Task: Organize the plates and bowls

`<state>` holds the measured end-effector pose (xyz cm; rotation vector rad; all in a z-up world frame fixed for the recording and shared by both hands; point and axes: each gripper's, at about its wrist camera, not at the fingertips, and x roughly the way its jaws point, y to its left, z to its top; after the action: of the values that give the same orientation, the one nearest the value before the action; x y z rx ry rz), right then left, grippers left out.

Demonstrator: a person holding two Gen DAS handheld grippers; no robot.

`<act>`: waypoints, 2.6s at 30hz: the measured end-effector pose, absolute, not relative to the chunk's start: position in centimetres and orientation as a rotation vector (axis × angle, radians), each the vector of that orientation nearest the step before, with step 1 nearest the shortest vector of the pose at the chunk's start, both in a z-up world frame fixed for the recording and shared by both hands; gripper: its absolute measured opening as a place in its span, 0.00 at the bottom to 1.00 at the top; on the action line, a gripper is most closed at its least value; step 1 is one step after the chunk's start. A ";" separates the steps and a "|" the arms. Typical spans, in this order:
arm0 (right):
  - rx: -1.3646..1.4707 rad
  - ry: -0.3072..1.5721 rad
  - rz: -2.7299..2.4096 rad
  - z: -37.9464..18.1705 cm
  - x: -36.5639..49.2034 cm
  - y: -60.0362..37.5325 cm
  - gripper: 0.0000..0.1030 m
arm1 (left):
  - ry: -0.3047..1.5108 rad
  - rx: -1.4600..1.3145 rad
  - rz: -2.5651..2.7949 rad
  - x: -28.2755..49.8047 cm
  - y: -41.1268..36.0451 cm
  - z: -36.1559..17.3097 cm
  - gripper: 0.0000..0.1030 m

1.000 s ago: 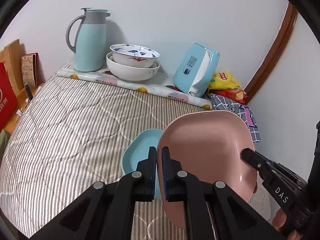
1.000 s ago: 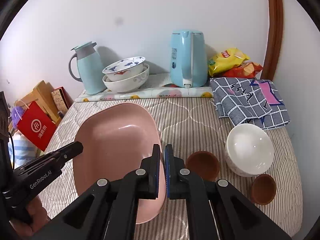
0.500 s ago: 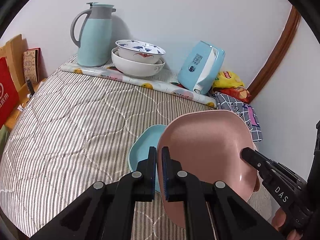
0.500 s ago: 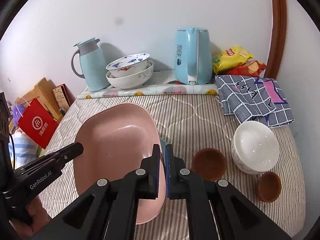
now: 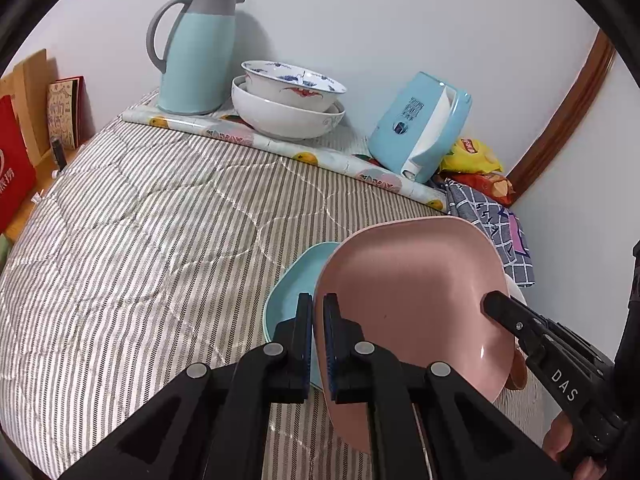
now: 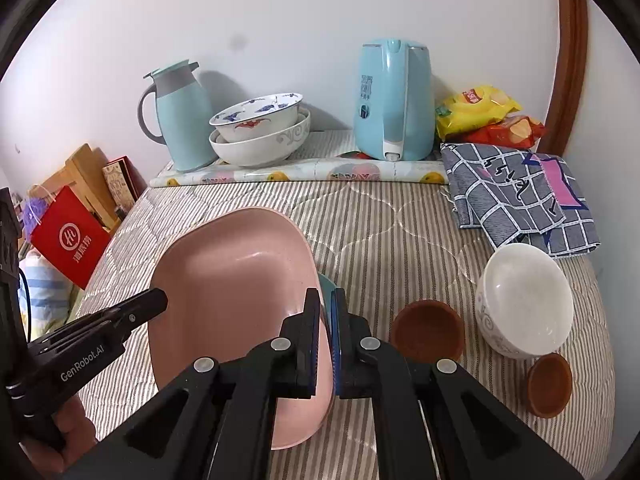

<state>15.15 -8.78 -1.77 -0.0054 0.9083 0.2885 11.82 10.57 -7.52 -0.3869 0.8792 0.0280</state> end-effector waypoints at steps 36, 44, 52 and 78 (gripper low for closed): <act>-0.114 1.092 0.329 -8.5 19.8 -7.3 0.05 | 0.991 -0.428 0.075 16.6 11.8 -13.0 0.06; -0.043 1.130 0.331 -8.6 17.7 -8.1 0.12 | 0.975 -0.419 0.056 16.1 11.6 -12.4 0.07; -0.008 1.134 0.352 -8.0 15.4 -7.9 0.23 | 0.968 -0.422 0.031 15.4 11.6 -11.4 0.07; 0.039 1.049 0.308 -6.5 11.2 -11.9 0.38 | 0.956 -0.349 -0.059 13.6 6.3 -9.2 0.18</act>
<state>11.25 -11.91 -6.51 0.0395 1.0494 0.3079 13.61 6.33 -9.21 -0.3488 0.9562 -0.0594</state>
